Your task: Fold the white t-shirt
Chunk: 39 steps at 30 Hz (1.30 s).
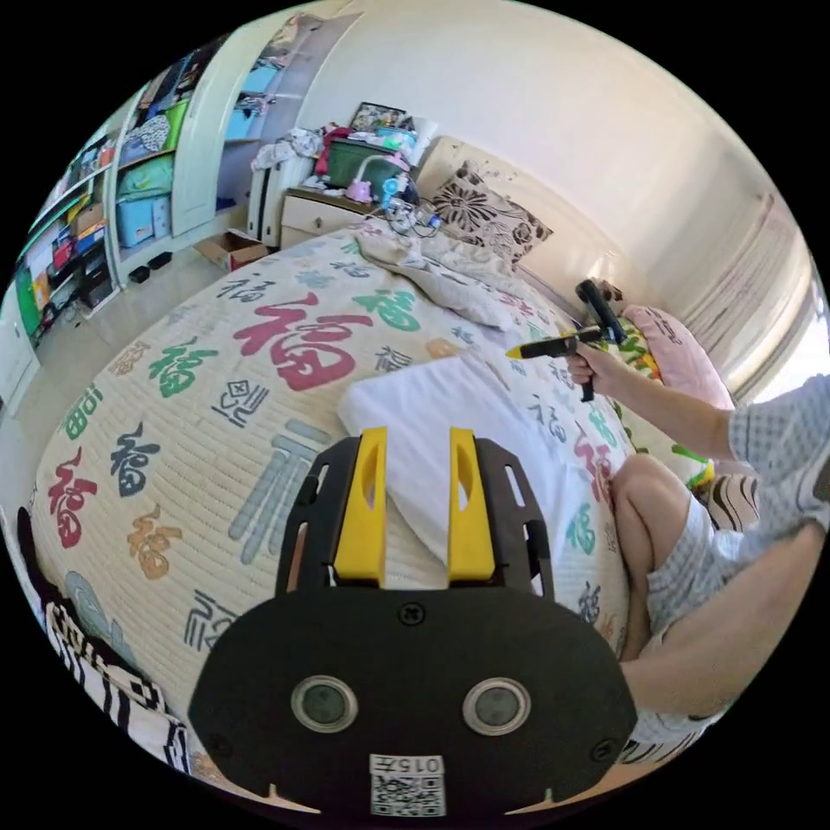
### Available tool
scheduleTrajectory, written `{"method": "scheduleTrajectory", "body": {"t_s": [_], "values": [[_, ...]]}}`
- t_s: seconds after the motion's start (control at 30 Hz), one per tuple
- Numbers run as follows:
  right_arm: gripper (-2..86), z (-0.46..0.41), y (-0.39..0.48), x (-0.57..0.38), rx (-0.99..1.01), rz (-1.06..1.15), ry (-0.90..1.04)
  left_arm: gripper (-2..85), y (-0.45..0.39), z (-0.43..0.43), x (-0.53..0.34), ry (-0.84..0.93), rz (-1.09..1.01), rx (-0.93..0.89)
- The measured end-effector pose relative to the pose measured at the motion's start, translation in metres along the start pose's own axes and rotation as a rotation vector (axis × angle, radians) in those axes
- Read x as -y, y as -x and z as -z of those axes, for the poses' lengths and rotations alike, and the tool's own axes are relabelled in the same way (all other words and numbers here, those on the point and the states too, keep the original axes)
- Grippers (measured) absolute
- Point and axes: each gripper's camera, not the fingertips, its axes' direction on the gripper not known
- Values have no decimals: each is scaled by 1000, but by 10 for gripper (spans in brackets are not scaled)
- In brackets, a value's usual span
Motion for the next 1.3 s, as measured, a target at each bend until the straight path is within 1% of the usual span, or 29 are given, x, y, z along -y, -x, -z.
{"method": "scheduleTrajectory", "body": {"t_s": [0.03, 0.1, 0.13, 0.2, 0.23, 0.3, 0.37, 0.47, 0.53, 0.63, 0.7, 0.73, 0.8, 0.83, 0.9, 0.93, 0.97, 1.0, 1.03, 1.1, 1.13, 1.17, 1.2, 1.27, 1.3], "values": [[83, -4, 0, 4, 12, -3, 10, 105, 10, -8, 8, 11, 36, 2], [84, -19, -3, 11, 26, -45, 39, 95, 44, -46, 32, 114, 148, -23], [76, -22, -4, 12, 25, -54, 46, 90, 49, -54, 36, 144, 160, -38], [43, -31, -8, 8, 63, -107, 75, 42, 59, -75, 43, 222, 181, -67], [34, -31, -9, 6, 83, -119, 79, 31, 60, -75, 43, 217, 181, -74], [18, -27, -14, -5, 160, -144, 63, 8, 72, -64, 35, 166, 216, -151], [12, -25, -16, -12, 198, -133, 72, 3, 80, -56, 27, 149, 232, -170], [18, -33, -7, -23, 167, -98, 99, 7, 83, -59, 18, 151, 233, -147], [37, -34, 2, -31, 154, -88, 90, 19, 84, -62, 13, 142, 254, -148], [34, -15, 20, -58, 134, -64, 47, 57, 74, -41, -4, 88, 245, -100], [12, 10, 49, -101, 63, 44, 6, 73, 49, -11, -29, 83, 175, -18], [9, 15, 58, -114, 35, 83, 4, 76, 40, -4, -37, 85, 153, -10], [6, 30, 98, -173, -164, 191, -34, 75, -5, 20, -69, 88, 67, 22], [8, 31, 108, -187, -222, 214, -48, 73, -18, 24, -77, 87, 39, 36], [28, 26, 146, -237, -425, 239, -87, 53, -71, 32, -104, 84, -50, 160], [30, 23, 153, -247, -468, 226, -98, 44, -83, 33, -110, 71, -68, 191], [29, 17, 168, -264, -548, 196, -127, 25, -102, 33, -123, 20, -78, 246], [22, 14, 182, -278, -622, 162, -182, 14, -115, 33, -134, -61, -32, 292], [22, 13, 189, -283, -656, 145, -223, 8, -120, 32, -139, -101, -7, 300], [32, 24, 219, -301, -739, 107, -466, -2, -137, 32, -145, -182, -9, 221], [36, 28, 227, -305, -749, 111, -534, -3, -140, 35, -145, -202, -13, 189], [49, 34, 241, -311, -767, 140, -651, -5, -149, 43, -146, -285, -31, 160], [58, 36, 252, -315, -784, 173, -714, -6, -160, 51, -148, -402, -59, 181], [53, 38, 259, -317, -783, 167, -757, -6, -171, 59, -153, -567, -76, 210], [34, 41, 258, -316, -732, 126, -753, -6, -173, 59, -151, -595, -64, 167]]}}
